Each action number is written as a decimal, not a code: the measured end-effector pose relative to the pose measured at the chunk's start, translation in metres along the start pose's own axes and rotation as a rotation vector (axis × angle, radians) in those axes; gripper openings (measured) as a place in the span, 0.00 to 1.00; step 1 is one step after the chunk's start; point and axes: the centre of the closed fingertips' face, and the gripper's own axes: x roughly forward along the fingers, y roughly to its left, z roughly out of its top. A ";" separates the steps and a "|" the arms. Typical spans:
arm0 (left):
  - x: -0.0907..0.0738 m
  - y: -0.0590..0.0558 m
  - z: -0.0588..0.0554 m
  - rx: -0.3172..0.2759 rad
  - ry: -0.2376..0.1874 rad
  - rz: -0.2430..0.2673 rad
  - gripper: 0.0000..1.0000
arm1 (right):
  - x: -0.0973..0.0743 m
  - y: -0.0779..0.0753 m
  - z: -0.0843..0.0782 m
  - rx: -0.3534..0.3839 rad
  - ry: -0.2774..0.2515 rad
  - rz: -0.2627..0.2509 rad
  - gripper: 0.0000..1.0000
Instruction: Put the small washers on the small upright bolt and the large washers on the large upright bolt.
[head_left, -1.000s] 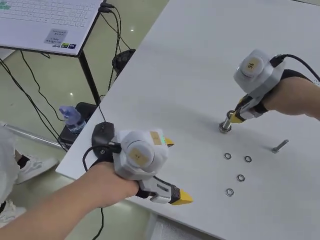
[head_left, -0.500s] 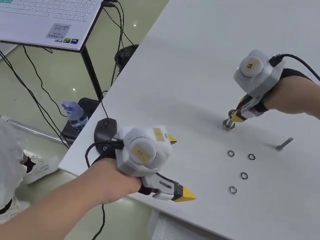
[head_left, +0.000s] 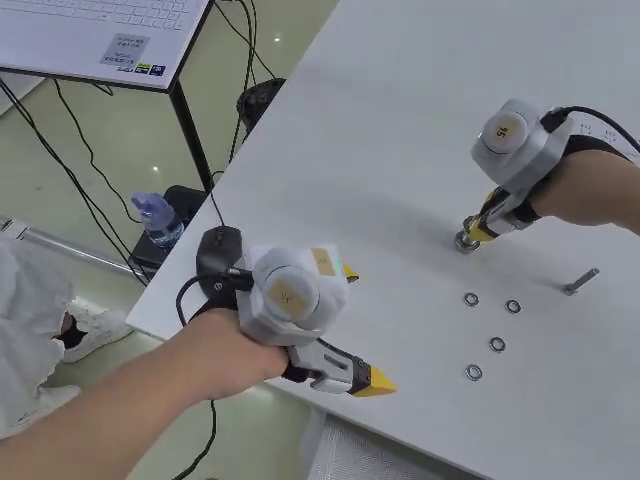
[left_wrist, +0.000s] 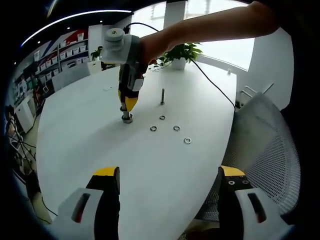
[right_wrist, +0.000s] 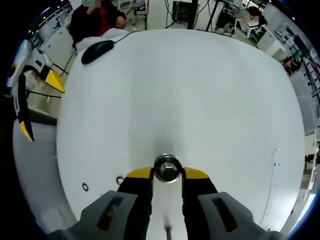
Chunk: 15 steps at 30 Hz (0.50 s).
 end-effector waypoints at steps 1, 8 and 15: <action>0.000 -0.001 0.000 -0.002 -0.002 -0.002 0.80 | 0.000 0.001 0.001 0.001 -0.004 0.003 0.22; -0.001 -0.003 -0.002 -0.004 0.001 -0.001 0.80 | 0.008 0.001 0.000 0.003 0.001 0.008 0.22; -0.001 -0.004 -0.001 -0.006 -0.005 0.000 0.79 | 0.016 -0.002 -0.004 0.003 0.010 0.007 0.22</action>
